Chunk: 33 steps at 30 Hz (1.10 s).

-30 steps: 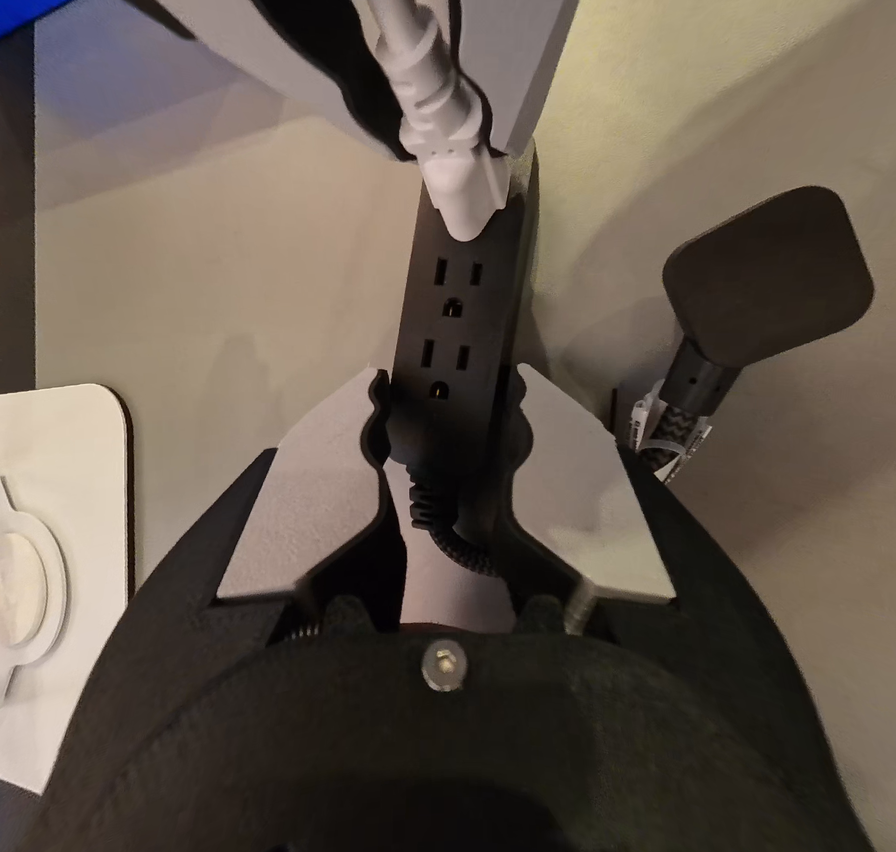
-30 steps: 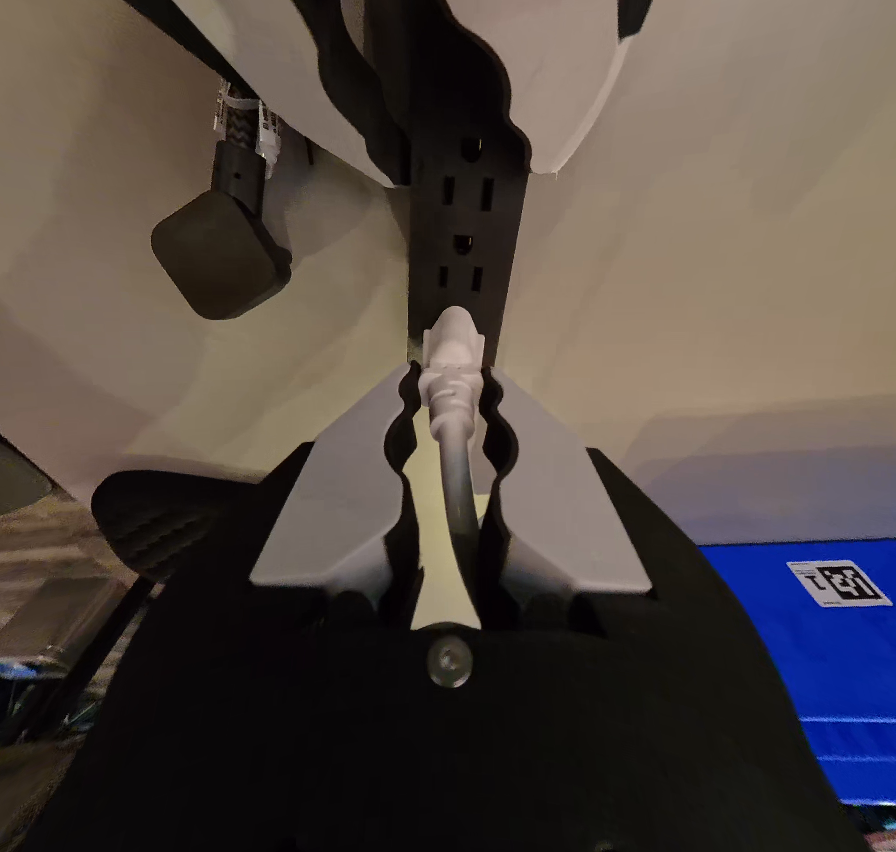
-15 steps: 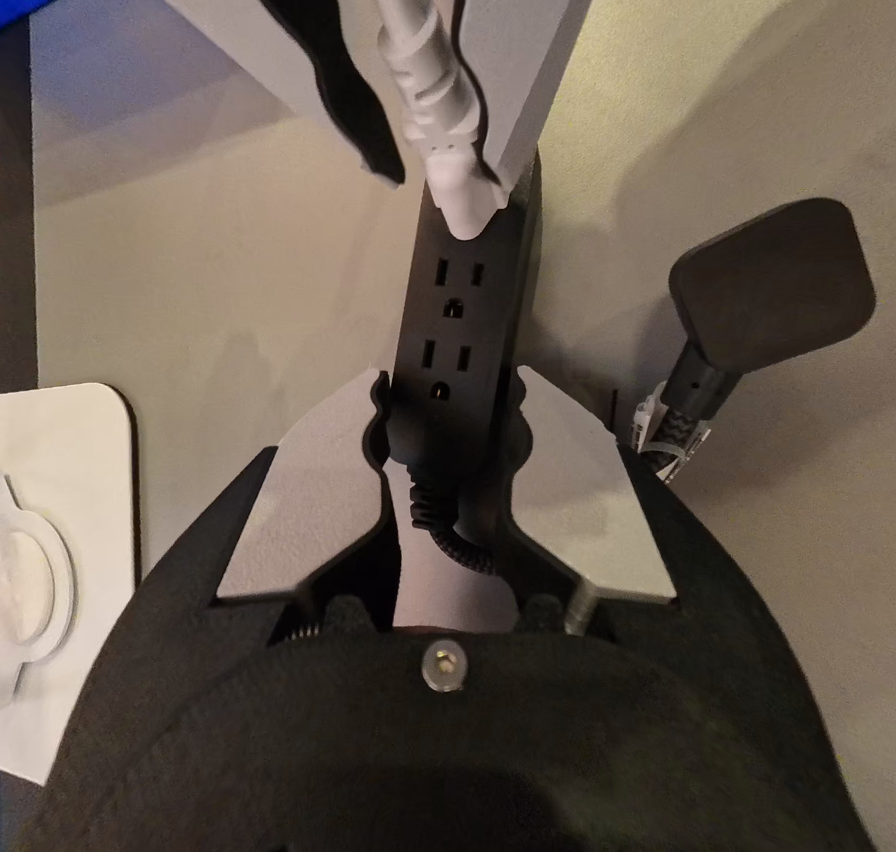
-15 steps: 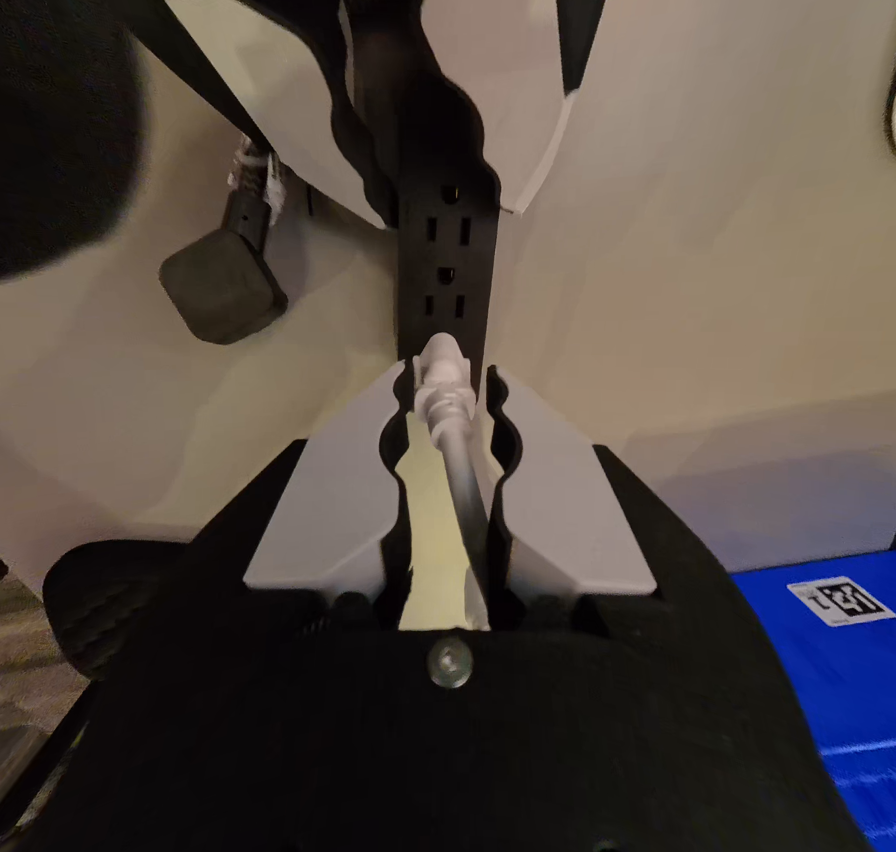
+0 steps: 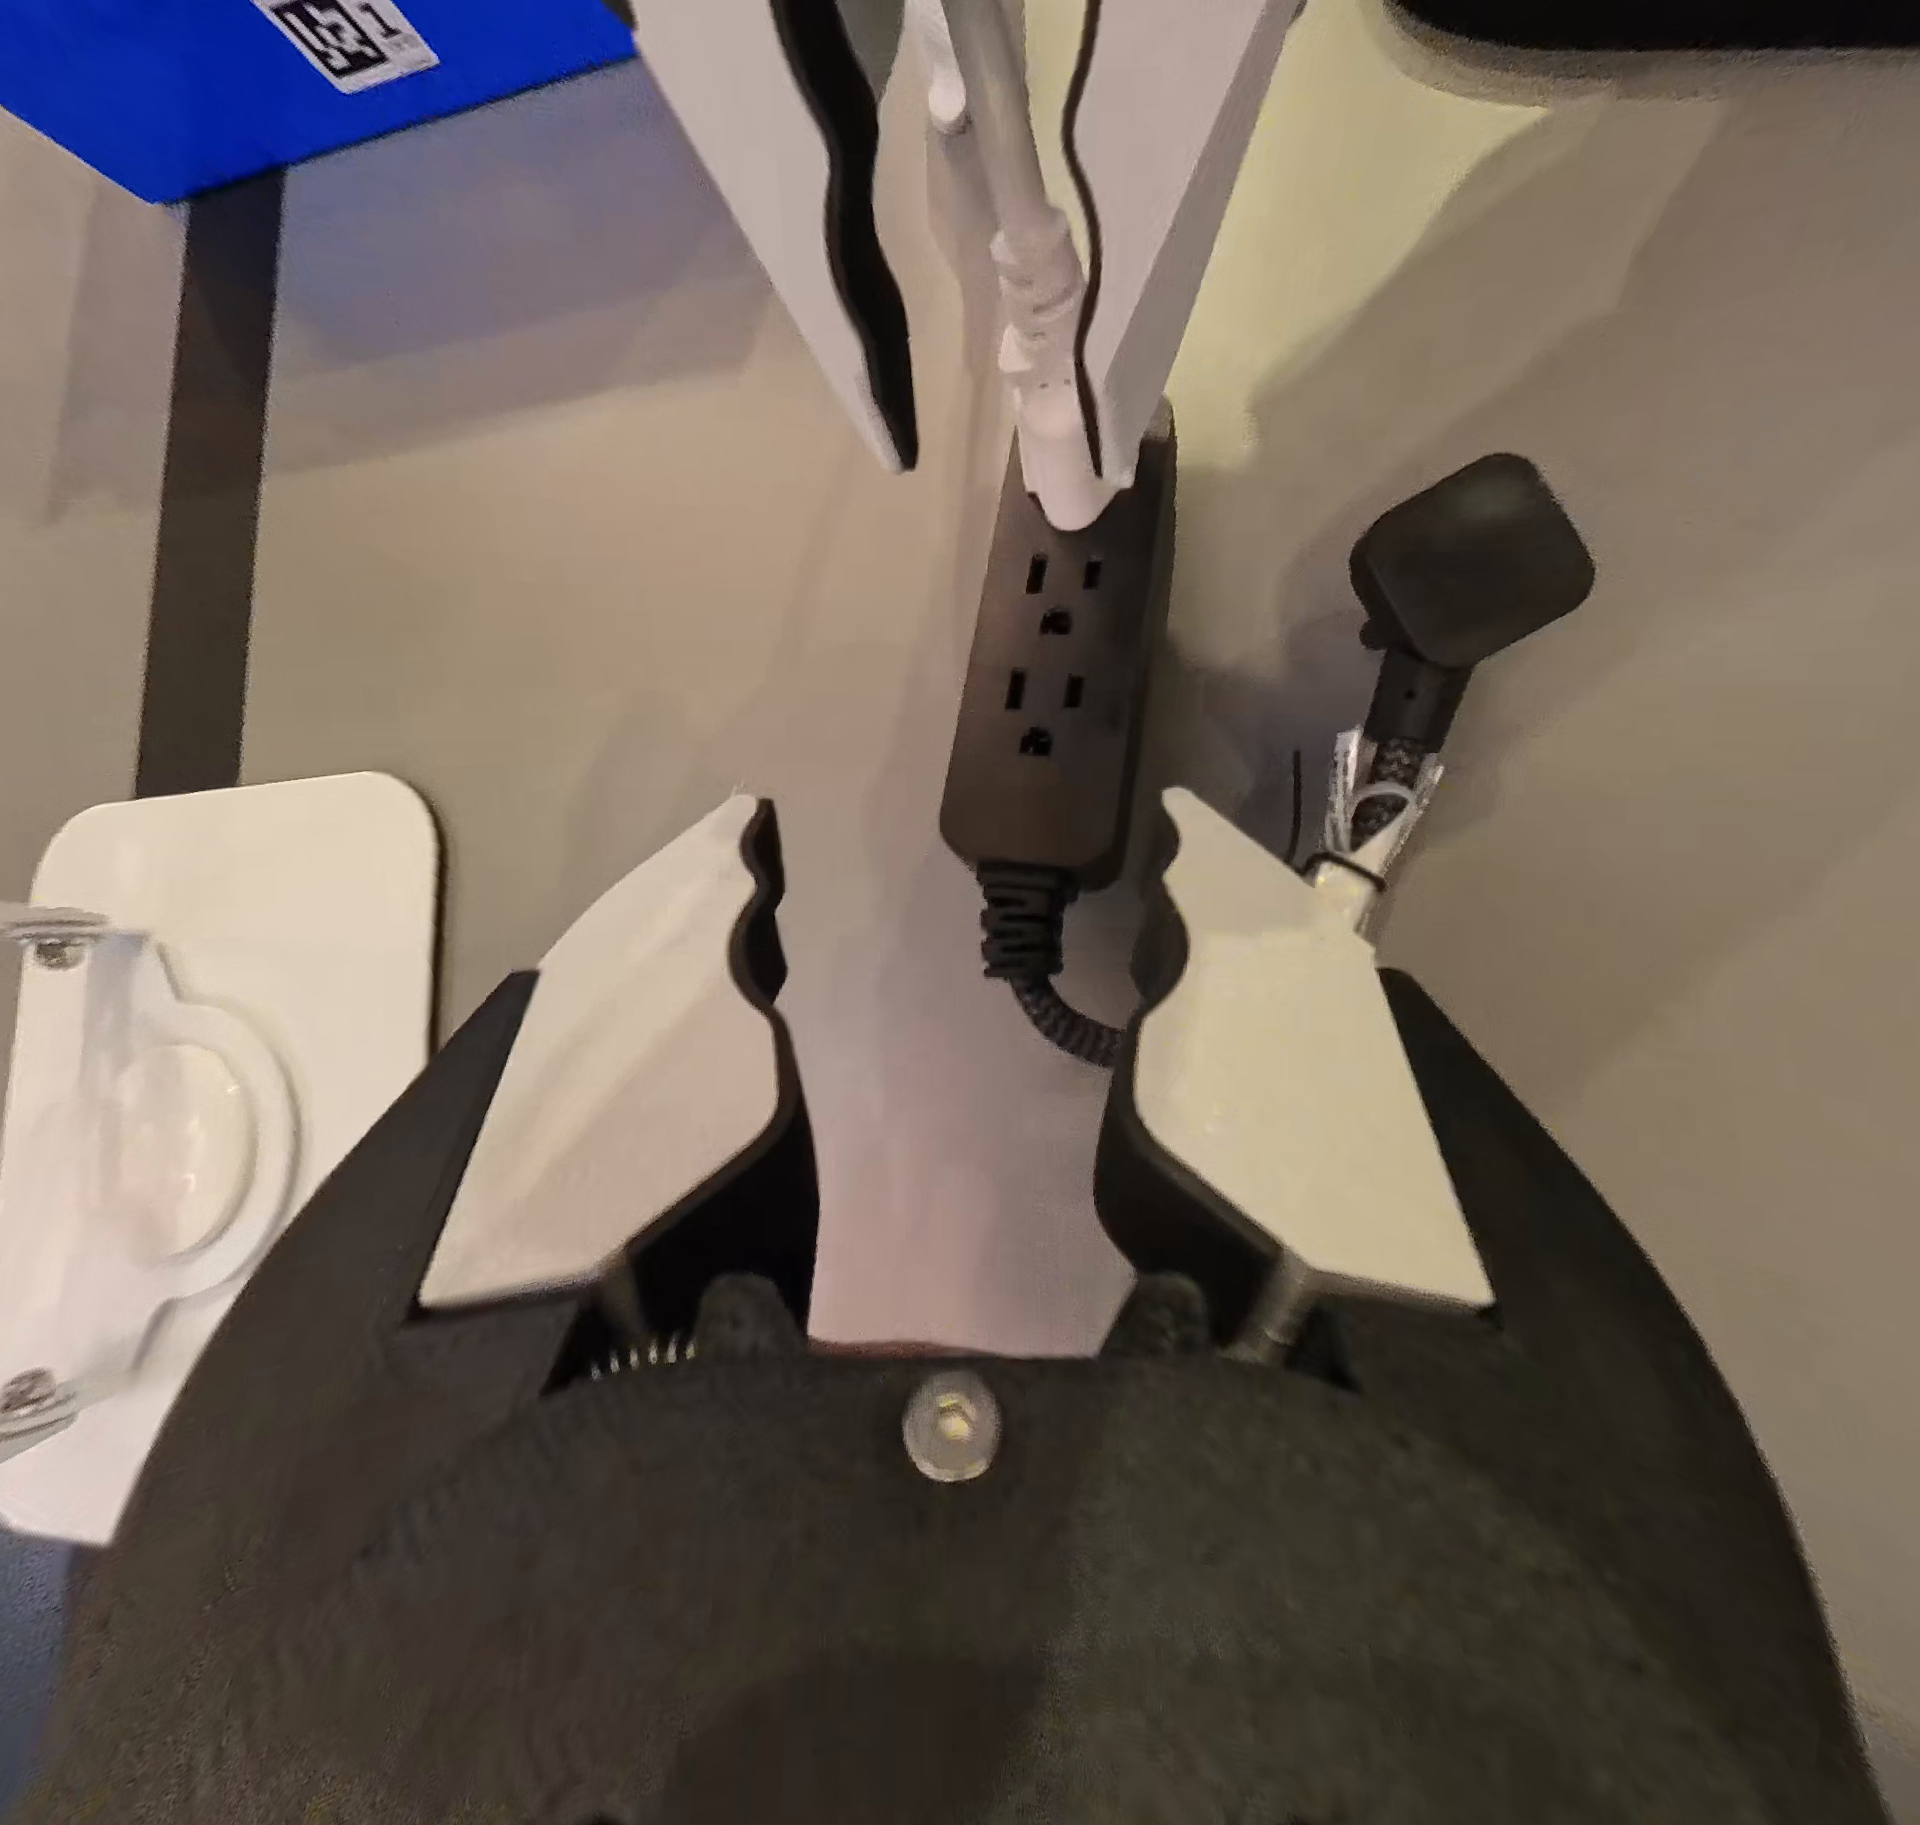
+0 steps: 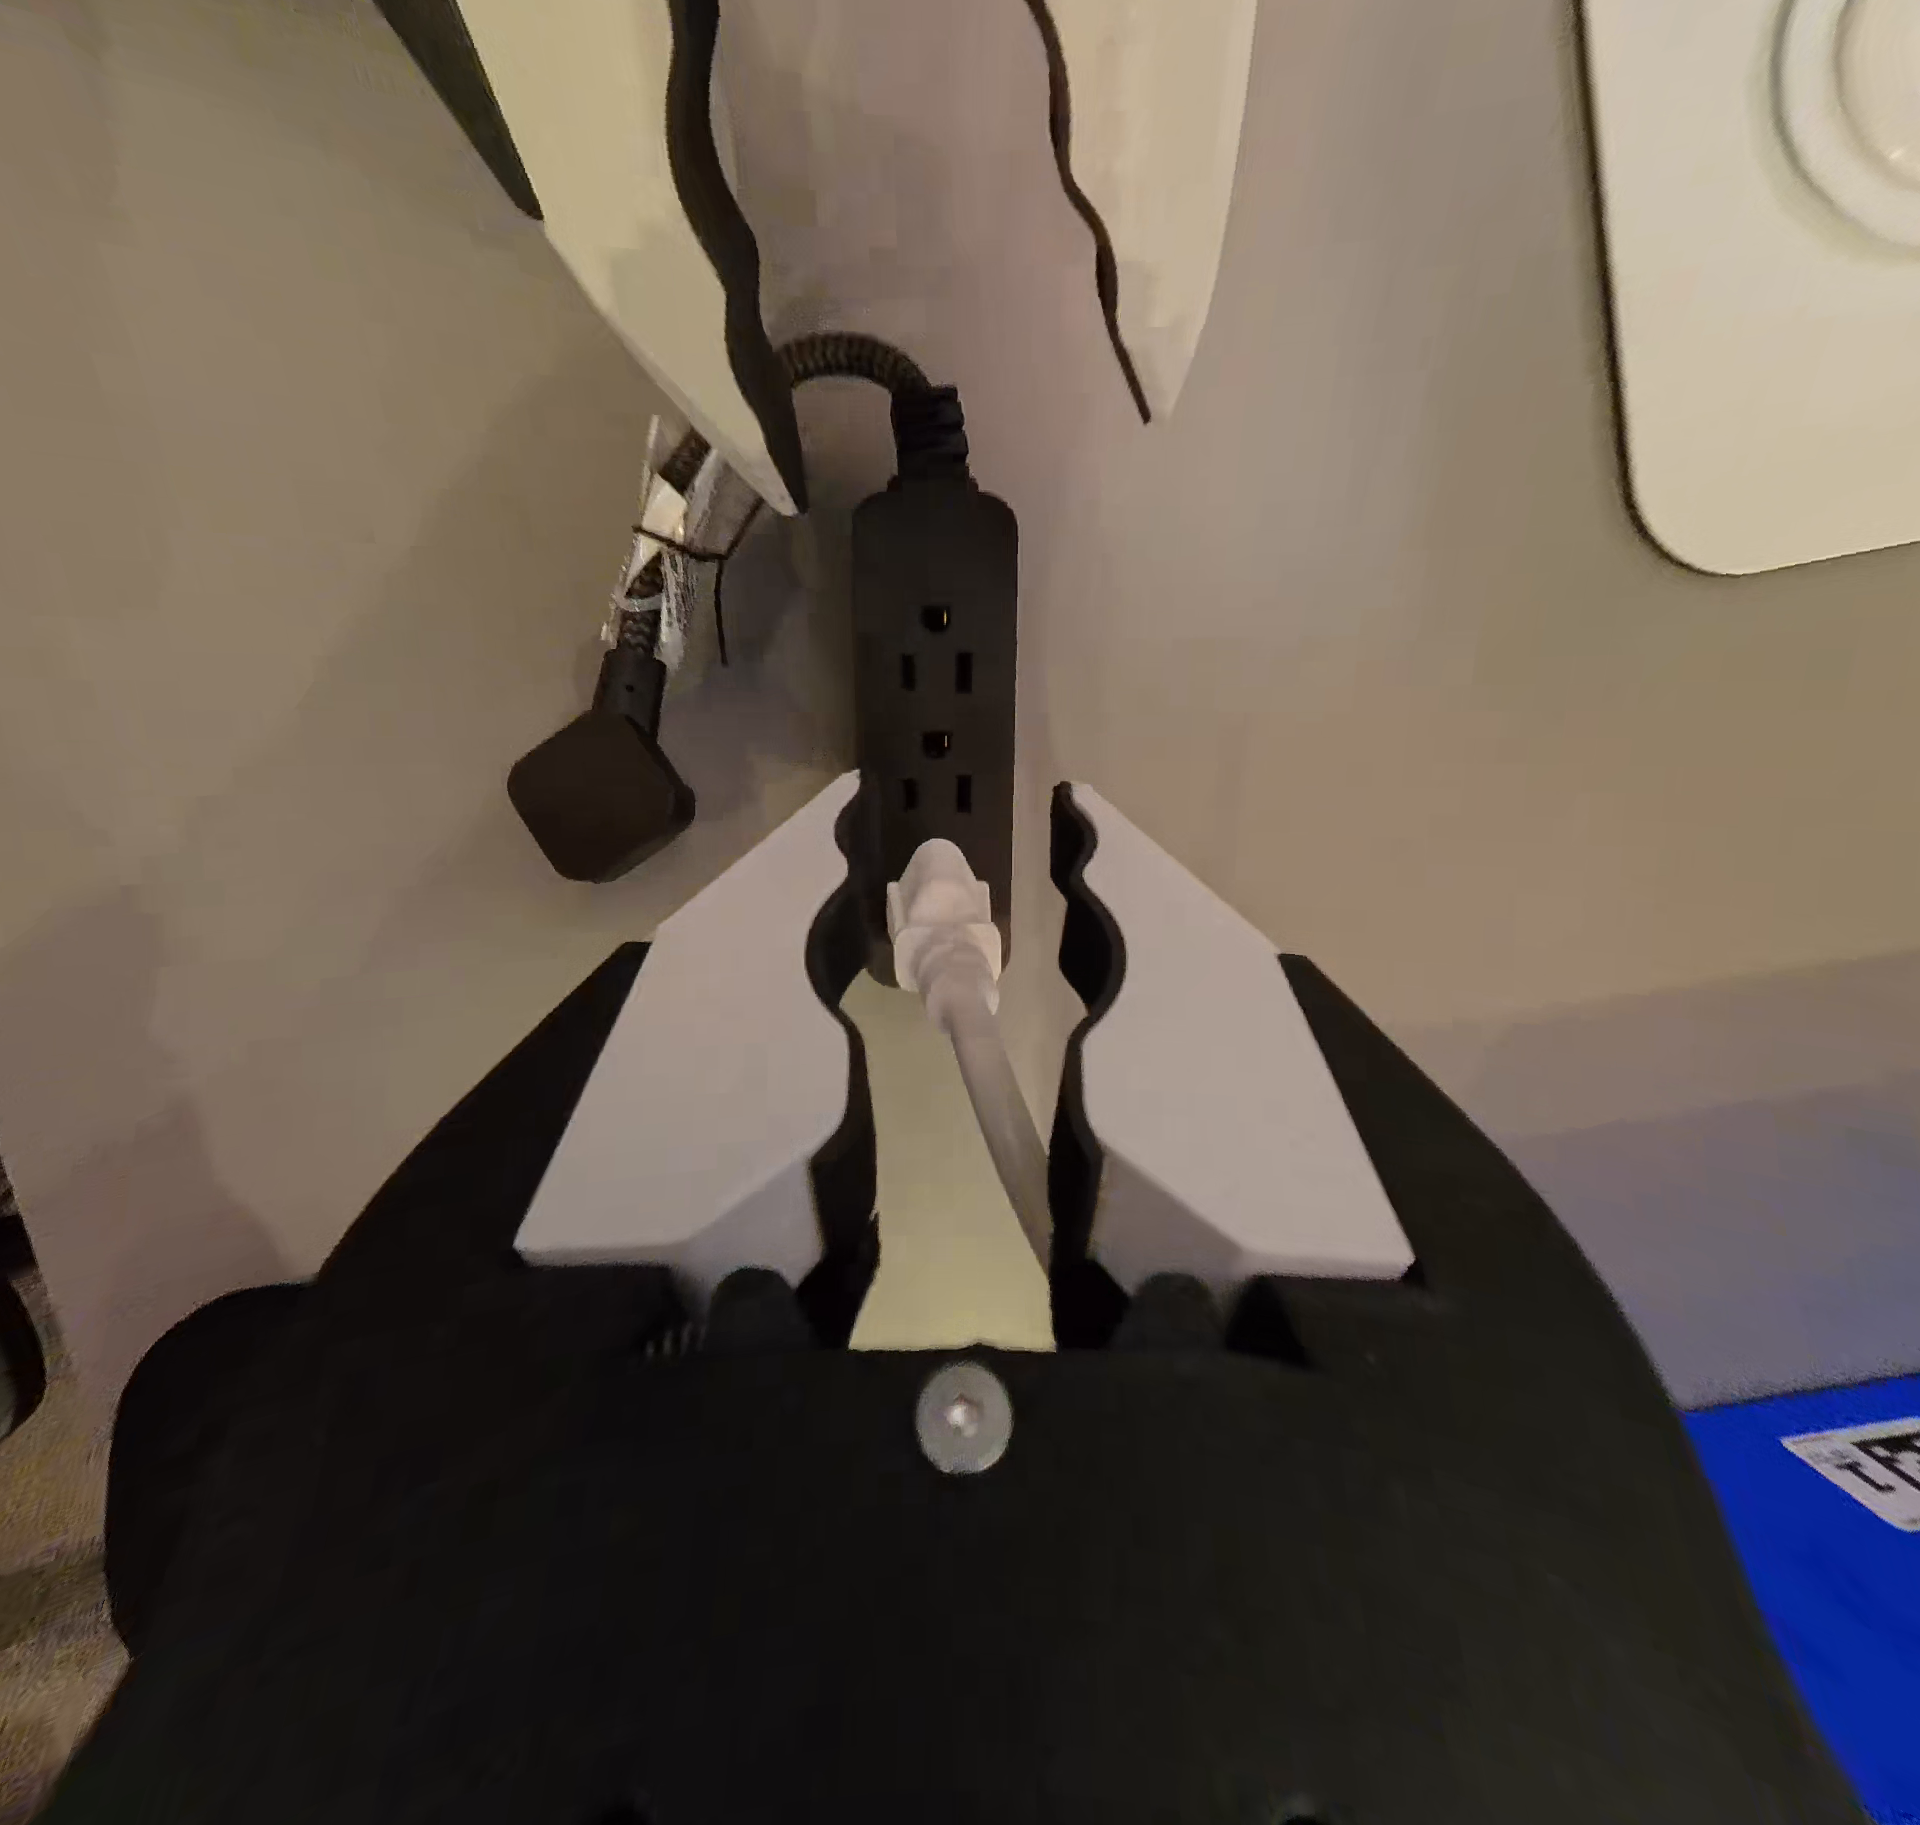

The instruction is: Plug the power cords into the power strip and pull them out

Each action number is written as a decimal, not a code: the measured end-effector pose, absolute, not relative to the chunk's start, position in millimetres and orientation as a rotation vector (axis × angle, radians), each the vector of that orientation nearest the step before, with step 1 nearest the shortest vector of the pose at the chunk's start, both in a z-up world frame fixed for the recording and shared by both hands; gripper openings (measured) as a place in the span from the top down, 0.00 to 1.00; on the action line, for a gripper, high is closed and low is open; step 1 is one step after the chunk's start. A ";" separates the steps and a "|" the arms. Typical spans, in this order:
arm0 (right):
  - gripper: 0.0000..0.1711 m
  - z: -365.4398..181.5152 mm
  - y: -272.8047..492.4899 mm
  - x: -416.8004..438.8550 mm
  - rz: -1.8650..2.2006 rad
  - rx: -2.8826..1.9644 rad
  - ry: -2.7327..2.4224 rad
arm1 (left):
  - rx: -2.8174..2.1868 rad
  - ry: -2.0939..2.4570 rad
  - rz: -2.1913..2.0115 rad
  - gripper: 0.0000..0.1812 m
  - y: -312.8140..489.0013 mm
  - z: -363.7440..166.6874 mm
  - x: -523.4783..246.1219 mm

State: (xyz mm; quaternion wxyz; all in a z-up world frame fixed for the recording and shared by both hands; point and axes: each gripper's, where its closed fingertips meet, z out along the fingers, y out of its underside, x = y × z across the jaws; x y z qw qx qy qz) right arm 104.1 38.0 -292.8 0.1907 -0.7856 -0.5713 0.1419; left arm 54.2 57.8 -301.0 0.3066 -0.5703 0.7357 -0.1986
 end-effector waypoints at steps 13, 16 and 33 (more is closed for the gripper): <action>0.86 -235.1 40.4 101.1 0.541 -1.935 -1.434 | -1.427 1.582 -0.200 0.75 115.4 -152.4 -75.1; 0.86 -232.4 38.2 104.9 0.543 -1.910 -1.426 | -1.562 1.390 -0.105 0.79 159.9 -144.2 -133.7; 0.87 -236.7 34.2 111.6 0.529 -1.882 -1.419 | -2.295 1.324 0.066 0.75 267.5 -339.7 -270.5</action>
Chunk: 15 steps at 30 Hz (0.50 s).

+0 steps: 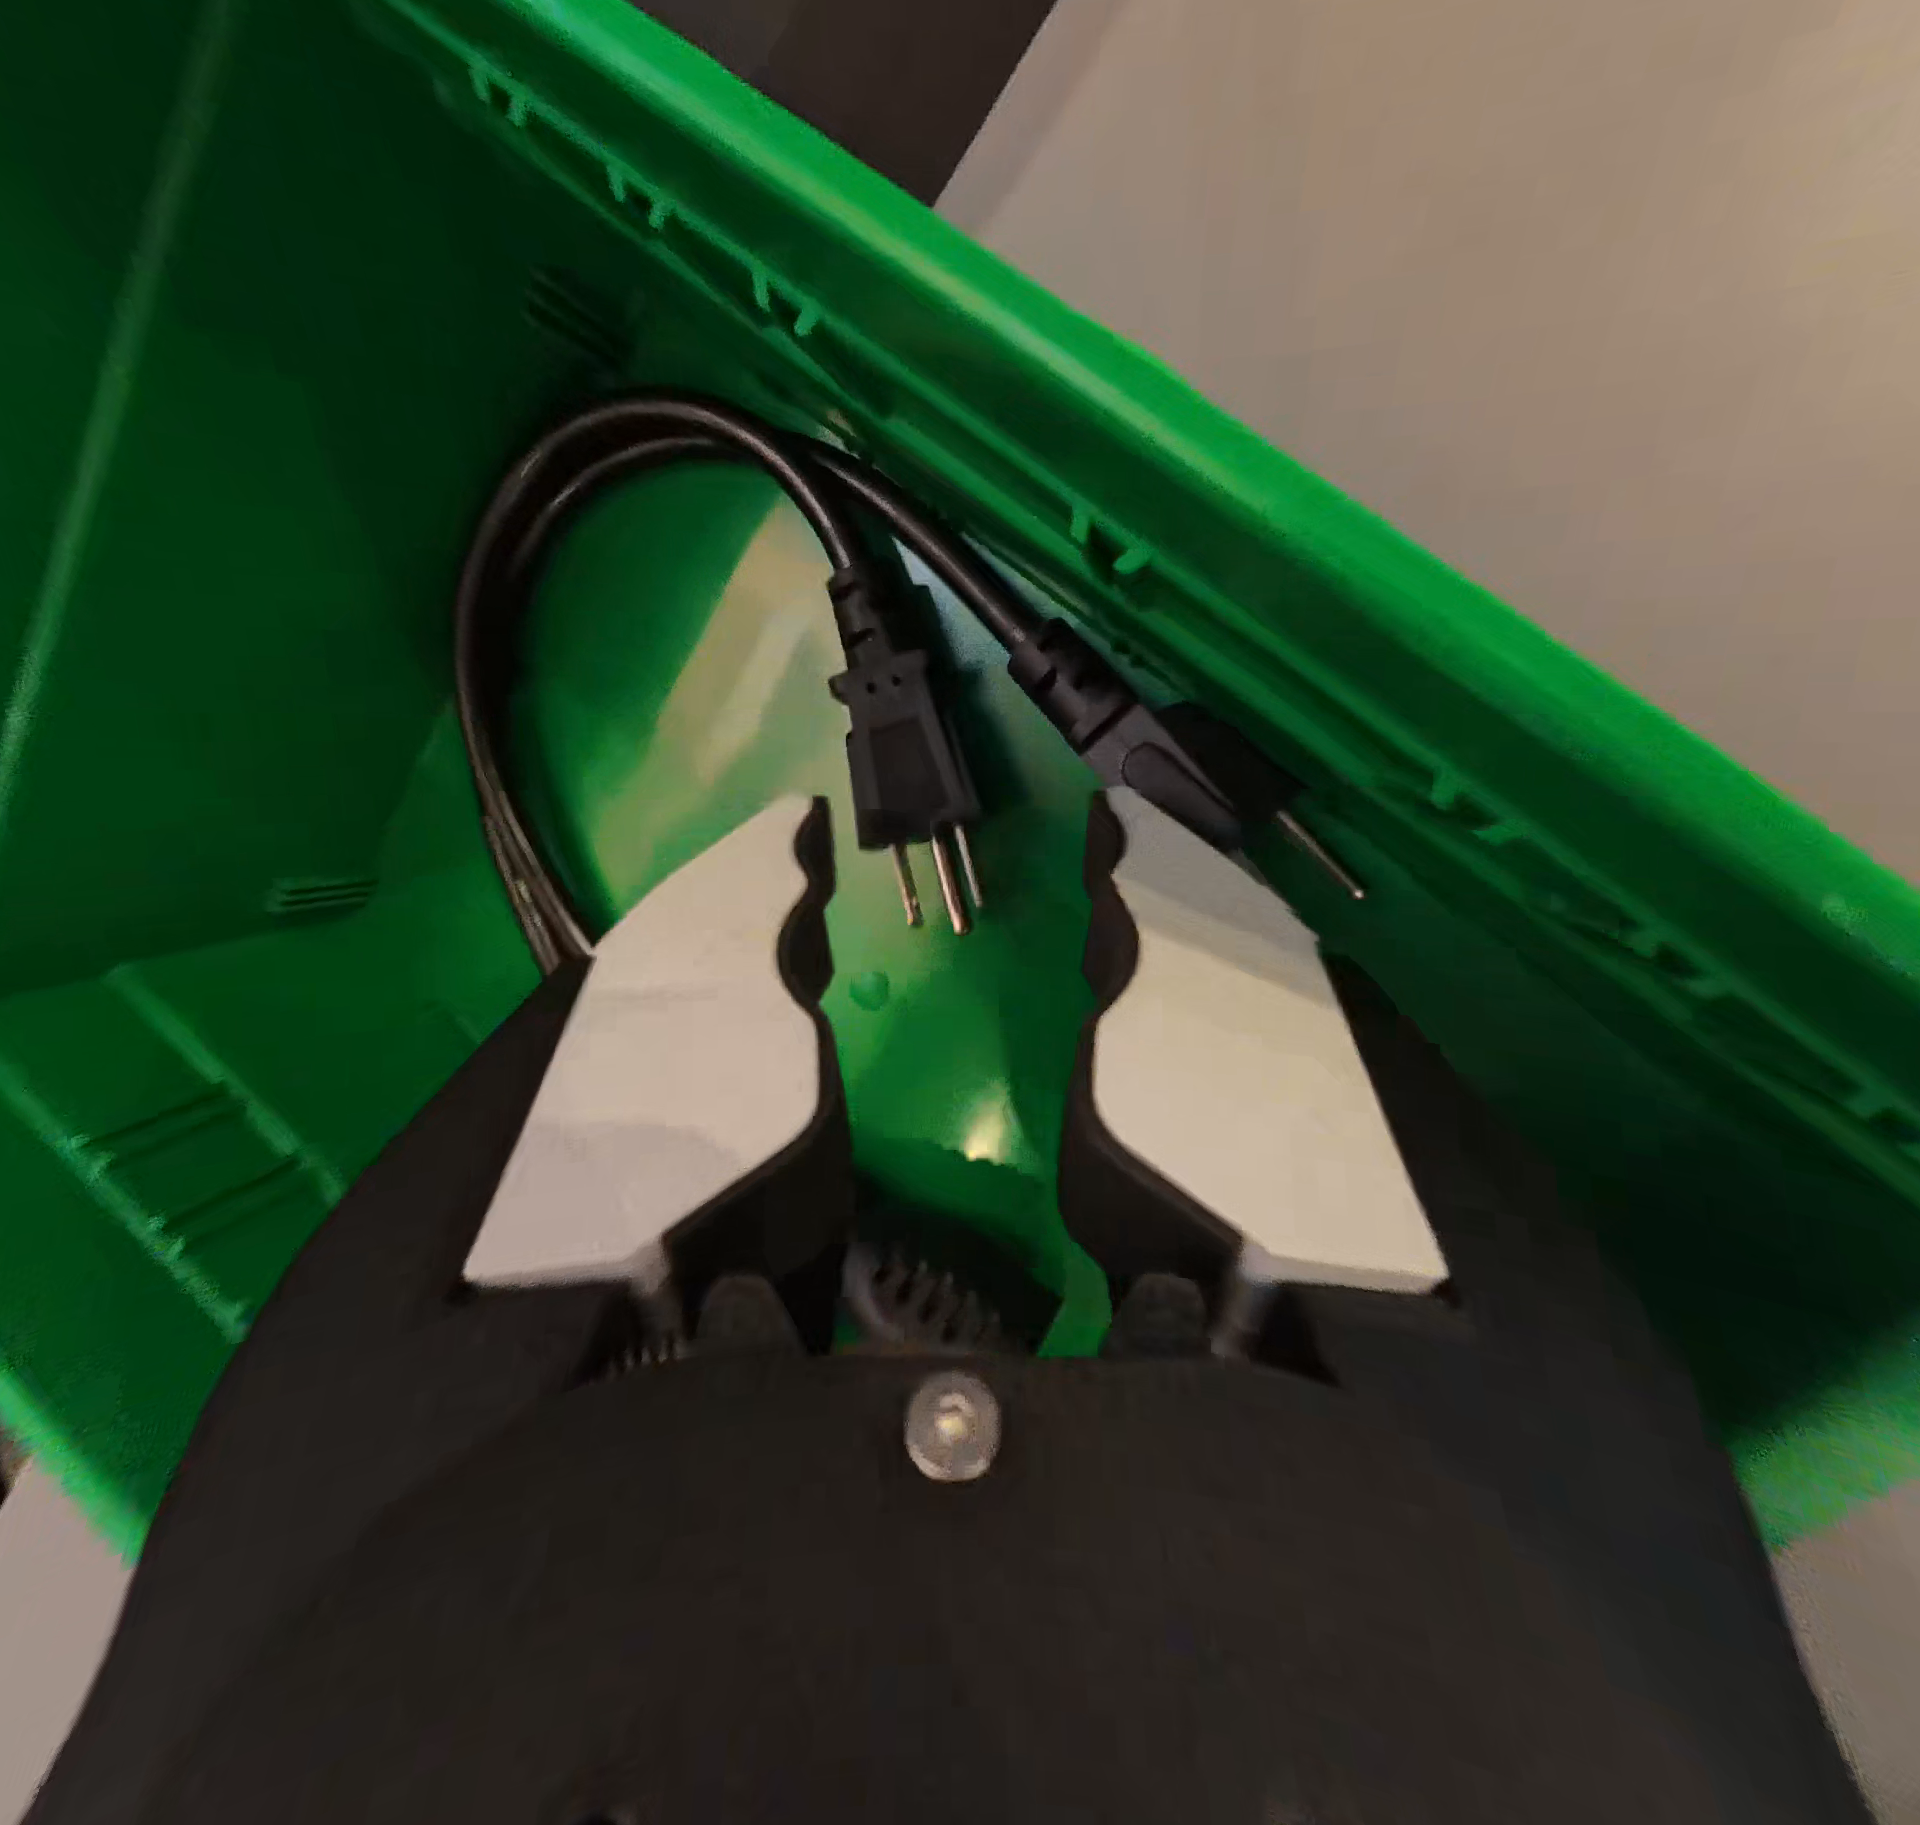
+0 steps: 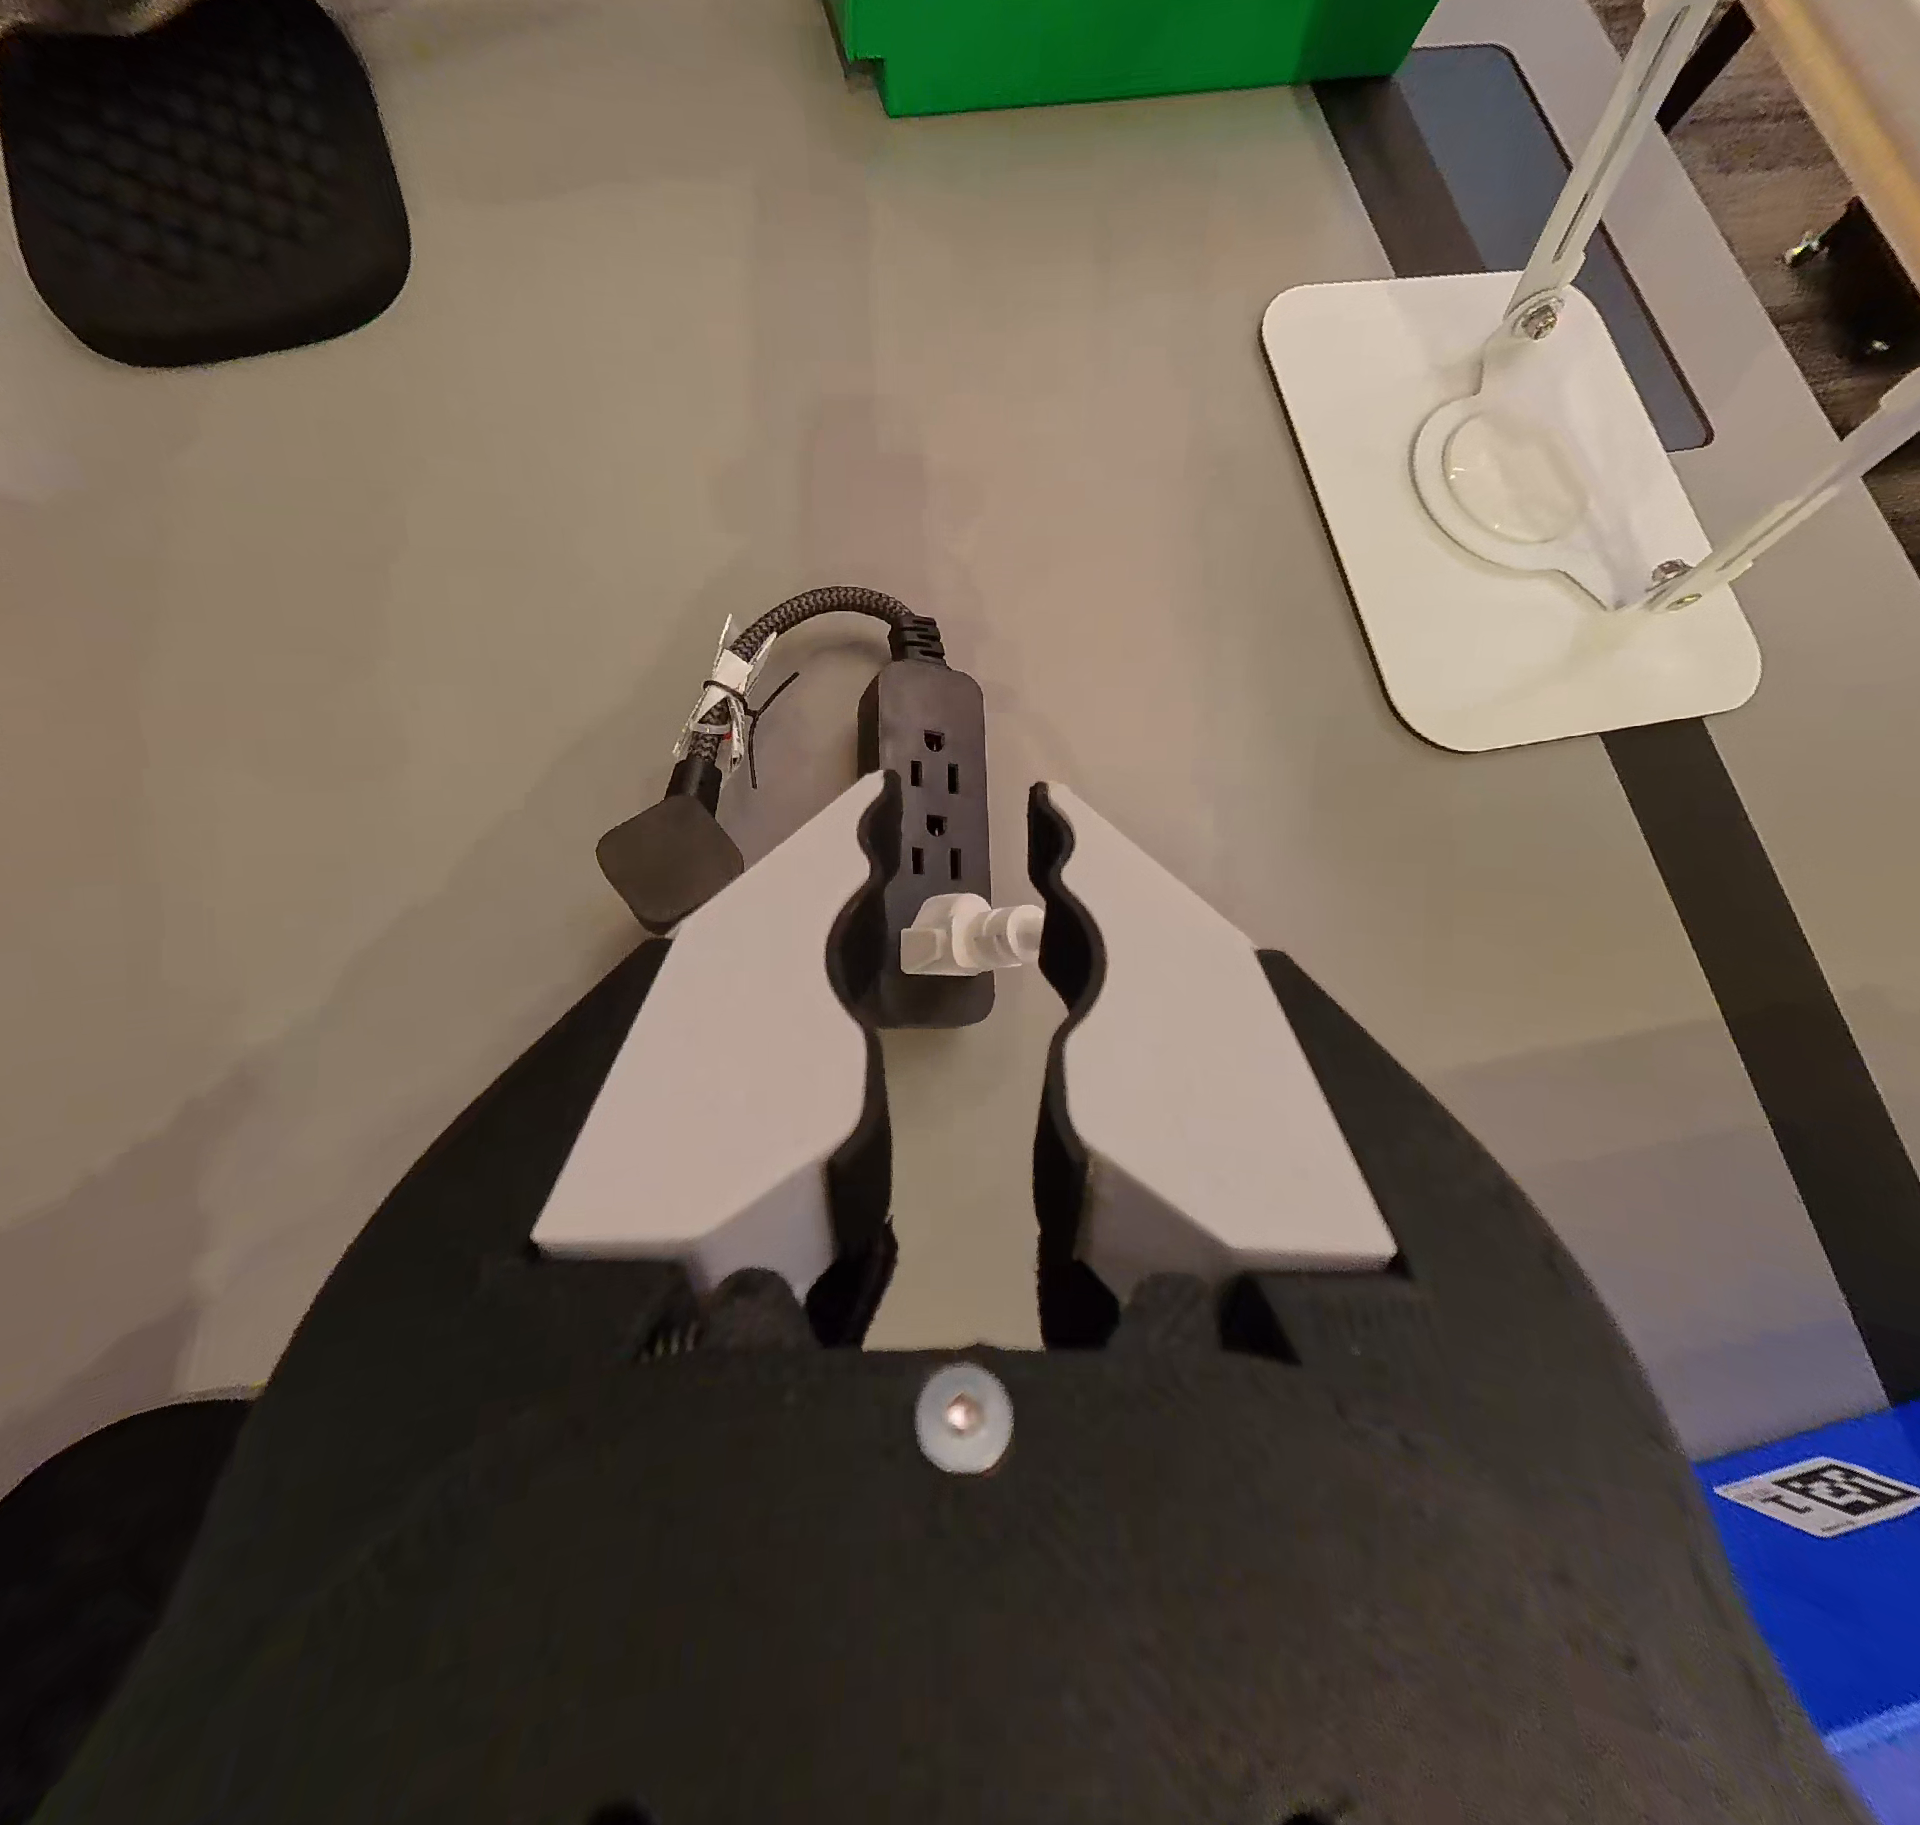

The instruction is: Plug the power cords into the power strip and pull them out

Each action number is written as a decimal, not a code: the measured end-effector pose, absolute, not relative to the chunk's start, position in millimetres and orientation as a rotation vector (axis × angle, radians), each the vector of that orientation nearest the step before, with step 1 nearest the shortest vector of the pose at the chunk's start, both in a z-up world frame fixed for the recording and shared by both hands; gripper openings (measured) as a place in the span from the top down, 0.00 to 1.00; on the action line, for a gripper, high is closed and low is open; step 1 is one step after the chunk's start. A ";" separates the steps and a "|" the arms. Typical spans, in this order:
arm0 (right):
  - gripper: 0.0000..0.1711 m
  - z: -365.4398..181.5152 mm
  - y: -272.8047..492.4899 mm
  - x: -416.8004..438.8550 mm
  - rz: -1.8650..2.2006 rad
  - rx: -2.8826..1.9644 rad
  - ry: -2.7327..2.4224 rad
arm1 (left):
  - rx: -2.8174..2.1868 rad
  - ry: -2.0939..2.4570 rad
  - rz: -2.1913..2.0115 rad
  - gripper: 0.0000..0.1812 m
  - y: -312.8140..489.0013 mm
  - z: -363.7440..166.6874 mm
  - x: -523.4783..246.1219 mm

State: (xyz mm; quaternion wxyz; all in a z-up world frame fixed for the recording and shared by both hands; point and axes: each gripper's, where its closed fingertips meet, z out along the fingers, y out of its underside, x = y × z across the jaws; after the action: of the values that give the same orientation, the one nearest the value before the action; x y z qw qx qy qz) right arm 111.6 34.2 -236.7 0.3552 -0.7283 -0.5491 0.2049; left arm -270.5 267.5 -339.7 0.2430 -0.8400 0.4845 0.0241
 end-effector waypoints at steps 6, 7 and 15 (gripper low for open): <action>0.88 -231.2 34.5 111.0 0.540 -1.853 -1.402 | -2.331 1.261 0.063 0.87 280.4 -348.1 -271.7; 0.88 -230.6 34.2 111.0 0.541 -1.850 -1.402 | -2.324 1.263 0.062 0.88 280.7 -347.7 -272.1; 0.89 -227.1 27.4 114.0 0.541 -1.828 -1.404 | -2.332 1.226 0.061 0.87 274.2 -343.7 -282.2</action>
State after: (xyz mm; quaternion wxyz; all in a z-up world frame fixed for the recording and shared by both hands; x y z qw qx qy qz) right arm 114.0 27.4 -227.1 0.3775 -0.7149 -0.5491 0.2118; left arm -282.2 274.2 -343.7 0.2503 -0.8567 0.4505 0.0223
